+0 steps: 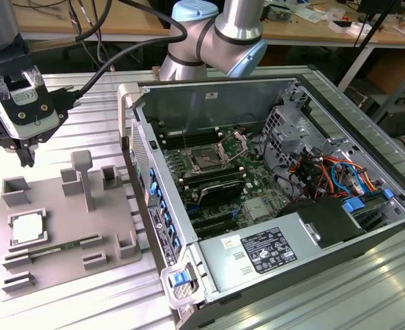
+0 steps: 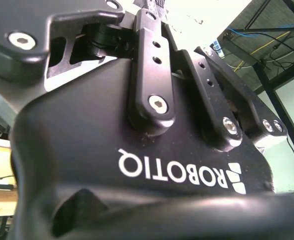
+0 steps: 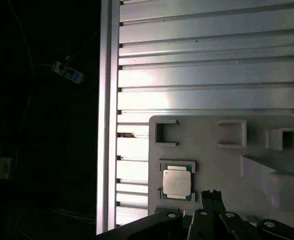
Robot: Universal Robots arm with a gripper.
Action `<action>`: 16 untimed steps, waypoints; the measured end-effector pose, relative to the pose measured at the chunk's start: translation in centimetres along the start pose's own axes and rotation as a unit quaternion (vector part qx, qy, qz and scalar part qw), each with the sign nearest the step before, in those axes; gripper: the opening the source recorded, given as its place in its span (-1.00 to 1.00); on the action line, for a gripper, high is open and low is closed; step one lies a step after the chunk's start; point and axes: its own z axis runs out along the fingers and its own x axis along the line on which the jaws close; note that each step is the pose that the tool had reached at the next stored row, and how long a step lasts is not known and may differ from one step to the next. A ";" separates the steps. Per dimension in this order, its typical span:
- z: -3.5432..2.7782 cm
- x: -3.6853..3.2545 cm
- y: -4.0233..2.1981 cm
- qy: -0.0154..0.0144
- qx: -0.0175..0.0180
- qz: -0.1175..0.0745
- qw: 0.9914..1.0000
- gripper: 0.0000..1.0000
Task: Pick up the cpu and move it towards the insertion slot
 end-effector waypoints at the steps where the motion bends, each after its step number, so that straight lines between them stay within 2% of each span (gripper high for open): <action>1: 0.02 0.00 0.00 0.000 0.000 0.000 1.000 -0.79; 16: 0.40 0.00 -0.02 0.000 0.000 0.000 1.000 -0.79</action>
